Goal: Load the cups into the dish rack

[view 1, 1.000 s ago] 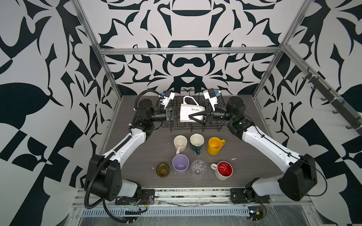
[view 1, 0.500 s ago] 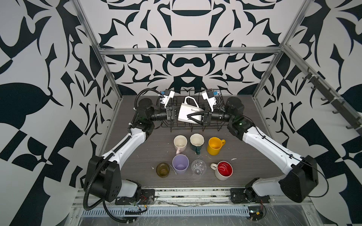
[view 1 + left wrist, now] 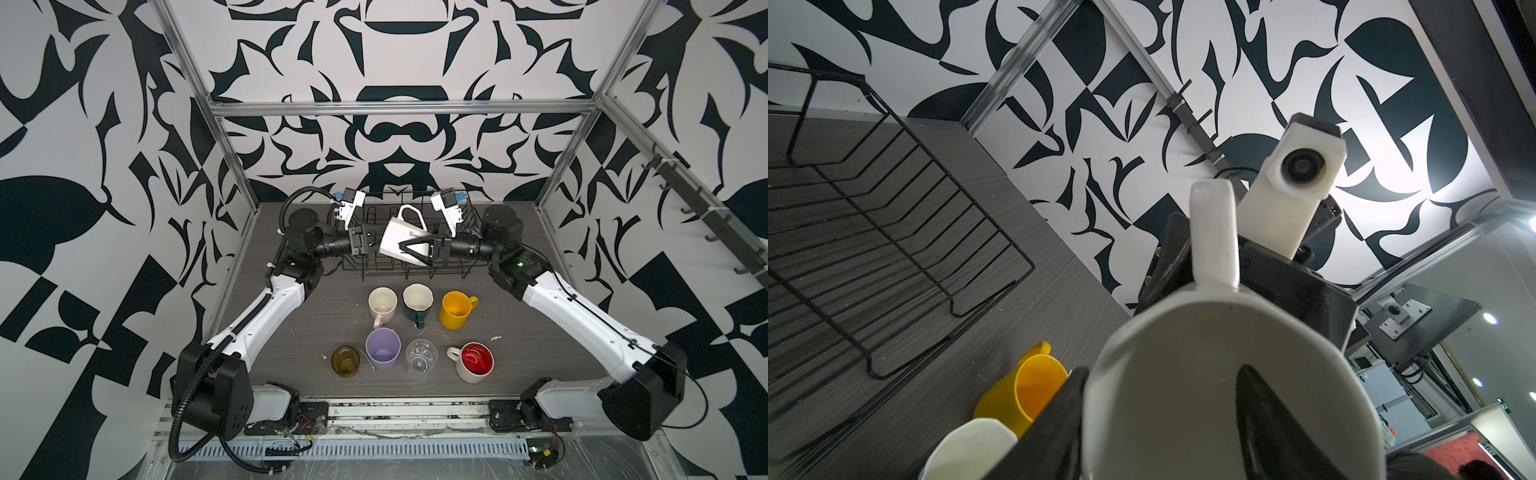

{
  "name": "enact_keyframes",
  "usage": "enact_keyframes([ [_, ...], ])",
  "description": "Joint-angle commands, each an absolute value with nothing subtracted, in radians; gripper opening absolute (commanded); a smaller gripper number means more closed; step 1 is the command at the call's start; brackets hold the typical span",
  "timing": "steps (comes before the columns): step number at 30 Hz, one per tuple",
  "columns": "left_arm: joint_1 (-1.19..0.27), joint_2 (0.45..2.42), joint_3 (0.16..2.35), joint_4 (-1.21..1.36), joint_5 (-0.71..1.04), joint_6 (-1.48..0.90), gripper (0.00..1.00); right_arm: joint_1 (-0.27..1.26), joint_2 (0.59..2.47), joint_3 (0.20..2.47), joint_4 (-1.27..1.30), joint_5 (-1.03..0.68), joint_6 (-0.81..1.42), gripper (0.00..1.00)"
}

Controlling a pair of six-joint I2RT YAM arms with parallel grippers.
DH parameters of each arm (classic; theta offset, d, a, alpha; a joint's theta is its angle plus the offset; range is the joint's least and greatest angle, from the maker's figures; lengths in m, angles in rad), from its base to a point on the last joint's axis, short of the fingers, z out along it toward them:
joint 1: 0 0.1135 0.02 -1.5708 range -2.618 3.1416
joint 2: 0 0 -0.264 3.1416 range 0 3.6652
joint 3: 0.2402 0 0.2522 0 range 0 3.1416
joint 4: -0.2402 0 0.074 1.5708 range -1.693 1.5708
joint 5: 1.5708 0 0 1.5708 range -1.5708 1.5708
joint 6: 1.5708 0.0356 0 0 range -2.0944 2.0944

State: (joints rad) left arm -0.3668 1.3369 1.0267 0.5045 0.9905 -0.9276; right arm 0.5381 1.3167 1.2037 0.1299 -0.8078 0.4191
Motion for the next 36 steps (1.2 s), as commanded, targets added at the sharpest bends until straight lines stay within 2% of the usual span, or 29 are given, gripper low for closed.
enact_keyframes([
  [1, -0.366, 1.324, 1.045, 0.561, 1.024, -0.941, 0.56, 0.533, 1.301, 1.271, 0.218, -0.791, 0.422, 0.0],
  [13, -0.412, 1.364, 1.034, 0.635, 1.098, -0.999, 0.47, 0.535, 1.356, 1.304, 0.252, -0.886, 0.417, 0.0],
  [18, -0.419, 1.361, 1.022, 0.638, 1.104, -1.008, 0.32, 0.535, 1.383, 1.321, 0.256, -0.891, 0.417, 0.0],
  [25, -0.419, 1.348, 1.001, 0.705, 1.1, -1.047, 0.0, 0.535, 1.402, 1.326, 0.255, -0.872, 0.427, 0.0],
  [28, -0.419, 1.354, 0.983, 0.811, 1.086, -1.112, 0.0, 0.535, 1.4, 1.324, 0.243, -0.858, 0.43, 0.0],
  [30, -0.419, 1.365, 0.979, 0.882, 1.082, -1.159, 0.0, 0.534, 1.397, 1.322, 0.235, -0.852, 0.432, 0.09],
  [32, -0.417, 1.384, 0.979, 0.964, 1.081, -1.218, 0.0, 0.535, 1.393, 1.319, 0.232, -0.86, 0.43, 0.31],
  [33, -0.417, 1.394, 0.978, 0.994, 1.081, -1.242, 0.0, 0.535, 1.391, 1.314, 0.232, -0.862, 0.429, 0.39],
  [36, -0.417, 1.421, 0.98, 1.089, 1.084, -1.317, 0.0, 0.534, 1.376, 1.299, 0.231, -0.86, 0.419, 0.53],
])
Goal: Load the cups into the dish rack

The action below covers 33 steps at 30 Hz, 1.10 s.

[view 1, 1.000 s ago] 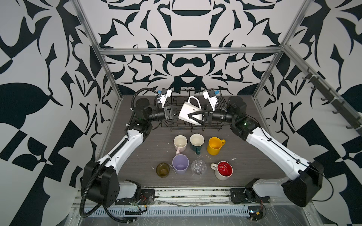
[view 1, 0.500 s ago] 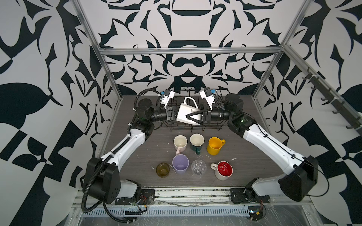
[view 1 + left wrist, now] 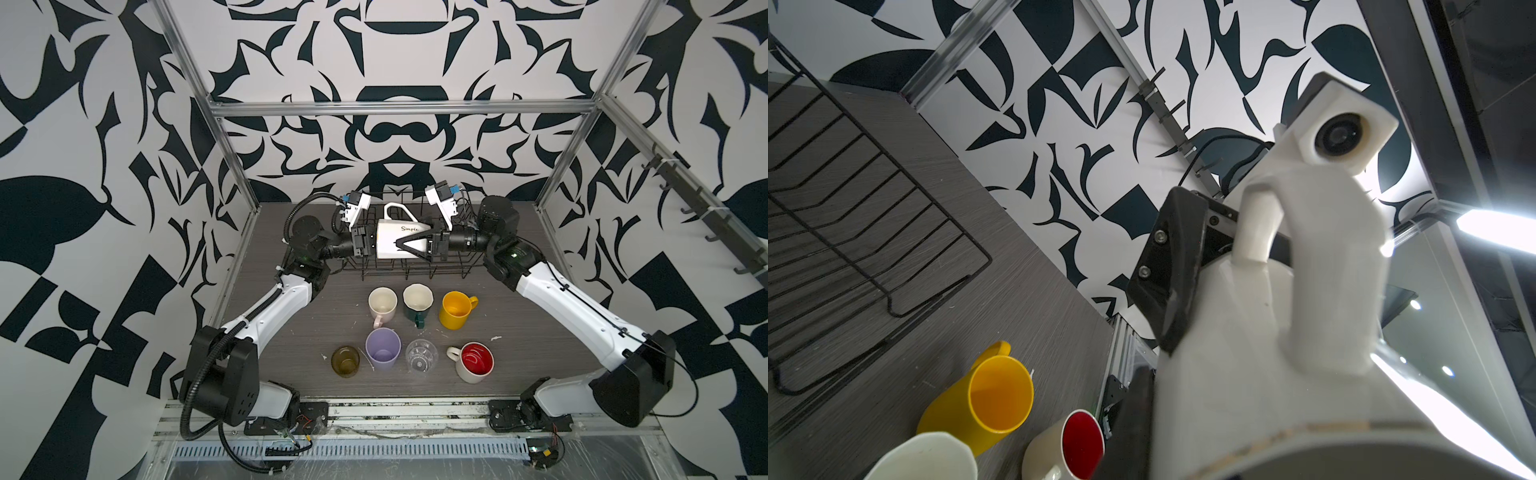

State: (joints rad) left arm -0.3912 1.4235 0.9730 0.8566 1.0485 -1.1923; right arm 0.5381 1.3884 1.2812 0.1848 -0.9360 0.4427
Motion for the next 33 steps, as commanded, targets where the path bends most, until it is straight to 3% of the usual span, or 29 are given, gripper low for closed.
enact_keyframes([
  [1, -0.414, 1.431, 0.98, 1.118, 1.085, -1.338, 0.0, 0.534, 1.371, 1.294, 0.229, -0.859, 0.411, 0.57],
  [6, -0.413, 1.441, 0.979, 1.141, 1.085, -1.365, 0.0, 0.534, 1.345, 1.27, 0.233, -0.858, 0.387, 0.77],
  [7, -0.414, 1.44, 0.98, 1.138, 1.085, -1.364, 0.0, 0.534, 1.342, 1.269, 0.235, -0.857, 0.384, 0.9],
  [9, -0.413, 1.436, 0.98, 1.131, 1.086, -1.361, 0.0, 0.533, 1.339, 1.265, 0.236, -0.856, 0.377, 0.96],
  [27, -0.414, 1.429, 0.986, 1.079, 1.091, -1.351, 0.0, 0.533, 1.321, 1.236, 0.282, -0.972, 0.324, 0.96],
  [33, -0.414, 1.418, 0.985, 1.042, 1.091, -1.328, 0.0, 0.534, 1.334, 1.245, 0.281, -0.976, 0.334, 0.91],
])
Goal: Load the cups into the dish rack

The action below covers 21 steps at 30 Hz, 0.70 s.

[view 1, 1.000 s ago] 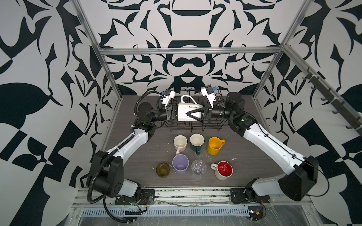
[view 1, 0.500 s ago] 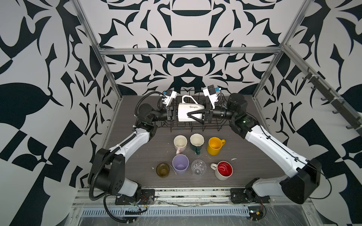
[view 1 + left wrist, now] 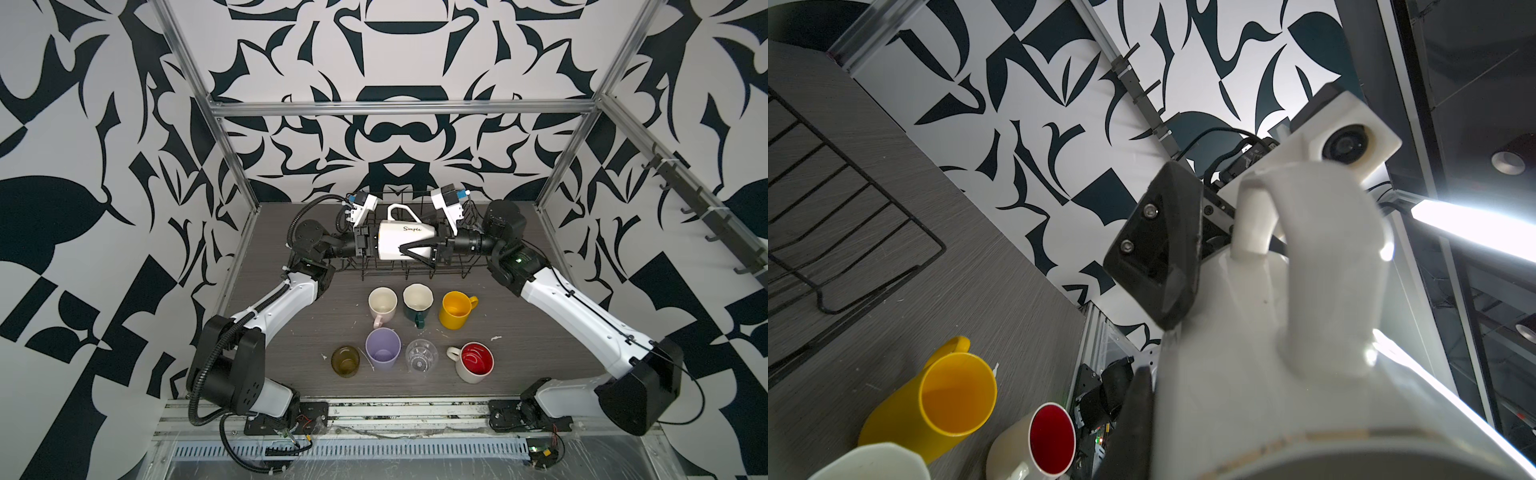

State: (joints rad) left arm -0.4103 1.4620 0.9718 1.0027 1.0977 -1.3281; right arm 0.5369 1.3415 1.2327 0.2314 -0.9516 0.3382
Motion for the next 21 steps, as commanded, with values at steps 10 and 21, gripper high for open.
enact_keyframes([
  [10, -0.413, 1.405, 0.991, 0.998, 1.089, -1.299, 0.0, 0.535, 1.361, 1.273, 0.258, -0.982, 0.364, 0.47],
  [21, -0.405, 1.38, 0.994, 0.901, 1.074, -1.237, 0.0, 0.535, 1.373, 1.308, 0.202, -0.964, 0.376, 0.0],
])
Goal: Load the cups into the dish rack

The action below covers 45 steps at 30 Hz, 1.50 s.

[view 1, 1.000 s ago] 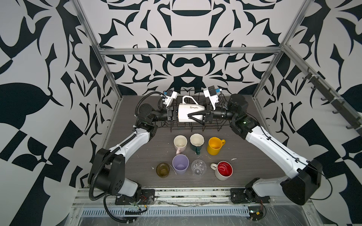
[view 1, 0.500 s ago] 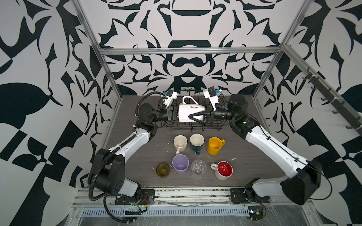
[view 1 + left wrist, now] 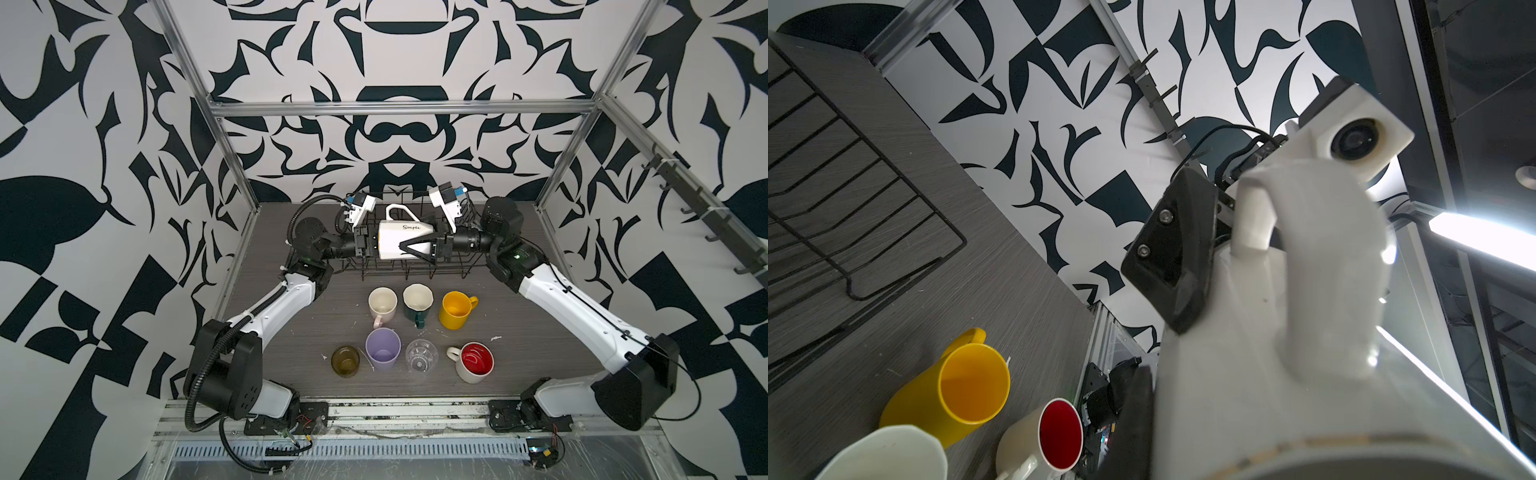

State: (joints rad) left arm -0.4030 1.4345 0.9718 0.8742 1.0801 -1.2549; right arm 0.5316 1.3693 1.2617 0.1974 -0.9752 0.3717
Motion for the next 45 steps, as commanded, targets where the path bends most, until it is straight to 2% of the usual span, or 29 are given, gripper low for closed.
enact_keyframes([
  [1, -0.402, 1.375, 0.991, 0.89, 1.071, -1.23, 0.0, 0.534, 1.374, 1.316, 0.186, -0.956, 0.376, 0.0],
  [10, -0.384, 1.348, 0.983, 0.839, 1.048, -1.201, 0.01, 0.534, 1.369, 1.336, 0.176, -0.911, 0.406, 0.0],
  [17, -0.373, 1.341, 0.973, 0.836, 1.035, -1.201, 0.18, 0.534, 1.368, 1.343, 0.177, -0.909, 0.419, 0.0],
  [20, -0.366, 1.336, 0.968, 0.833, 1.028, -1.203, 0.23, 0.532, 1.368, 1.347, 0.176, -0.898, 0.43, 0.0],
  [25, -0.362, 1.331, 0.964, 0.831, 1.023, -1.203, 0.23, 0.529, 1.369, 1.351, 0.183, -0.896, 0.443, 0.0],
  [28, -0.36, 1.325, 0.961, 0.831, 1.022, -1.203, 0.16, 0.528, 1.373, 1.357, 0.177, -0.895, 0.444, 0.0],
  [31, -0.36, 1.324, 0.963, 0.834, 1.023, -1.203, 0.02, 0.528, 1.385, 1.362, 0.17, -0.895, 0.447, 0.0],
  [34, -0.359, 1.322, 0.961, 0.845, 1.022, -1.208, 0.0, 0.529, 1.399, 1.367, 0.164, -0.893, 0.455, 0.0],
  [35, -0.36, 1.321, 0.959, 0.859, 1.022, -1.214, 0.0, 0.529, 1.403, 1.366, 0.164, -0.891, 0.46, 0.03],
  [36, -0.359, 1.32, 0.957, 0.871, 1.02, -1.221, 0.0, 0.529, 1.404, 1.365, 0.164, -0.89, 0.463, 0.13],
  [38, -0.359, 1.319, 0.954, 0.89, 1.02, -1.233, 0.0, 0.529, 1.402, 1.36, 0.166, -0.884, 0.462, 0.44],
  [43, -0.36, 1.321, 0.954, 0.906, 1.016, -1.245, 0.0, 0.528, 1.387, 1.341, 0.175, -0.868, 0.458, 0.89],
  [45, -0.355, 1.322, 0.955, 0.91, 1.013, -1.252, 0.0, 0.527, 1.378, 1.328, 0.185, -0.866, 0.454, 0.96],
])
